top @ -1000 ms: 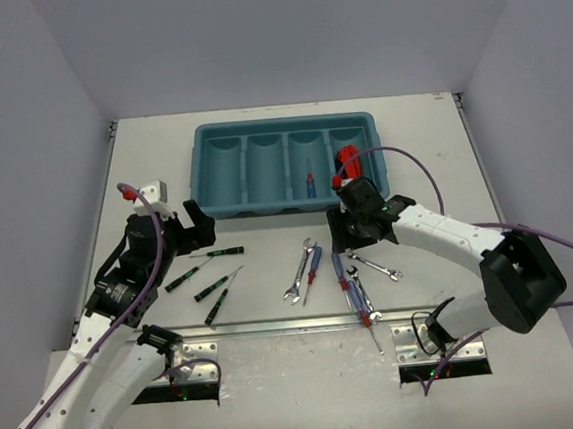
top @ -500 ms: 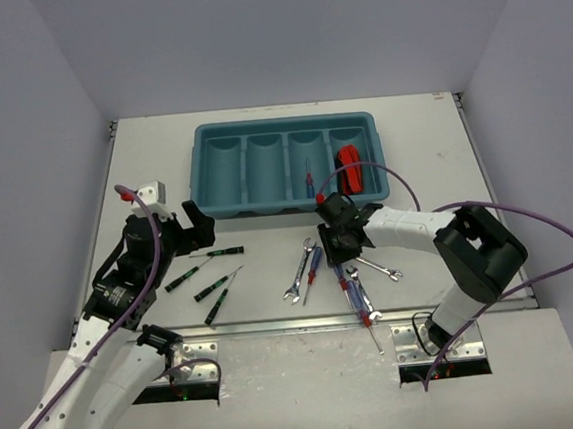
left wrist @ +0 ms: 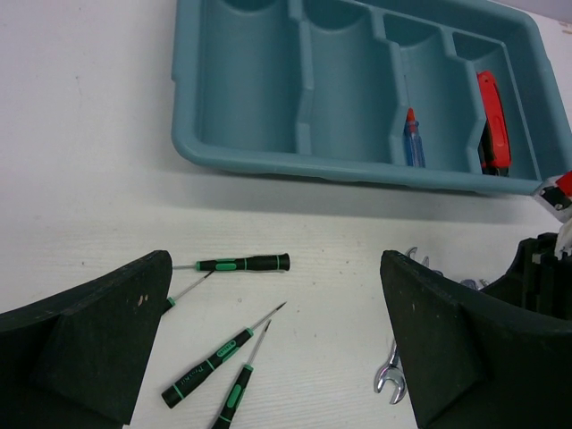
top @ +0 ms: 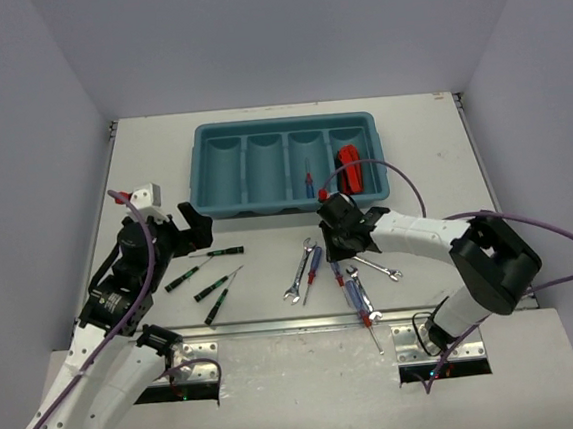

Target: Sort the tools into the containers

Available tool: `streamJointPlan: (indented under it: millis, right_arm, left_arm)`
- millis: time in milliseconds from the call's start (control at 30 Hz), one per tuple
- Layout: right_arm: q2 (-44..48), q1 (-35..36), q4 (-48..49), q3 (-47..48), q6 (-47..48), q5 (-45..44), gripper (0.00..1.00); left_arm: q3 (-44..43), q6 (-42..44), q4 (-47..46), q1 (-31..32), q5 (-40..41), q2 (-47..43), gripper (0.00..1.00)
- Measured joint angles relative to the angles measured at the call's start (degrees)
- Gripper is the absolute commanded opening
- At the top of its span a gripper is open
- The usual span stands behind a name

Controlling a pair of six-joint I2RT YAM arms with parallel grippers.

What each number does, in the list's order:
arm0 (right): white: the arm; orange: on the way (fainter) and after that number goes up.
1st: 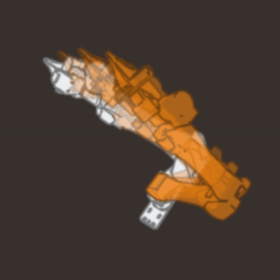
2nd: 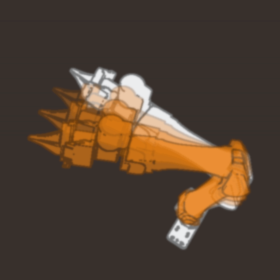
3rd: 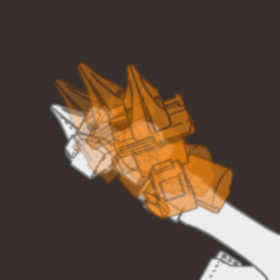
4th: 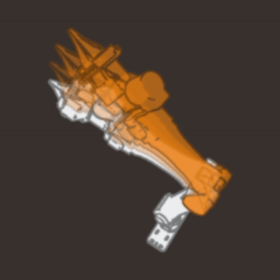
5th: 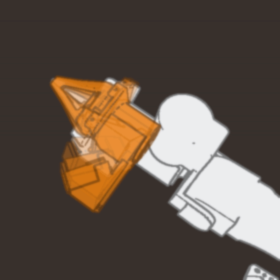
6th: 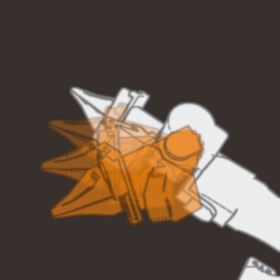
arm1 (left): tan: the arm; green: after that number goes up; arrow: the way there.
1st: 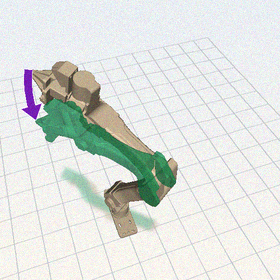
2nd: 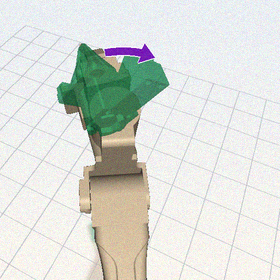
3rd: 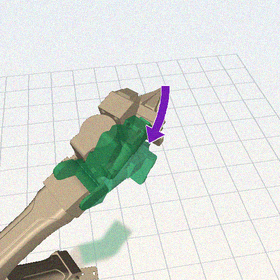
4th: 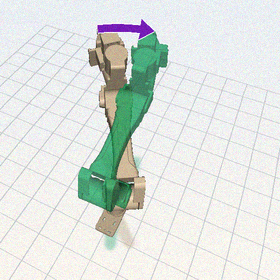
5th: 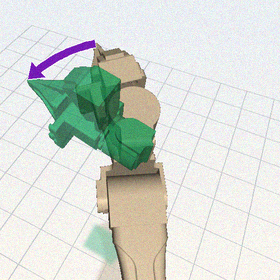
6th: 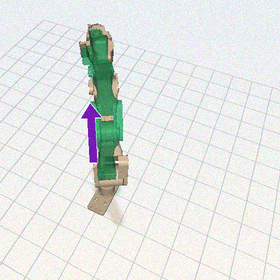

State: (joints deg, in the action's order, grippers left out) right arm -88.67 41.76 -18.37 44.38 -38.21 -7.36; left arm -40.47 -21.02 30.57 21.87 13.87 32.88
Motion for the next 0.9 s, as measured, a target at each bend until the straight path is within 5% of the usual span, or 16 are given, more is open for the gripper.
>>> streamJointPlan:
  millis: [333,667,700,833,900]
  right_arm:
    - [10.84,-1.09,-2.27,5.45,0.44,1.23,0.00]
    - [-12.52,-12.85,-6.56,38.69,3.89,1.41,0.02]
    - [-16.36,-13.64,-7.61,43.56,4.16,1.02,0.05]
    - [-27.79,-15.68,-10.33,57.56,5.17,-0.60,0.50]
    - [-32.56,-16.09,-12.80,63.82,5.64,-1.66,0.62]
  left_arm:
    - [0.02,0.00,0.00,0.24,0.00,0.00,1.00]
    - [0.02,0.00,0.00,0.27,0.00,0.00,1.00]
    - [0.02,0.00,-0.02,0.31,0.02,0.00,1.00]
    - [0.02,0.00,0.00,0.40,0.04,-0.03,1.00]
    - [0.02,0.00,0.00,0.50,0.05,-0.18,1.00]
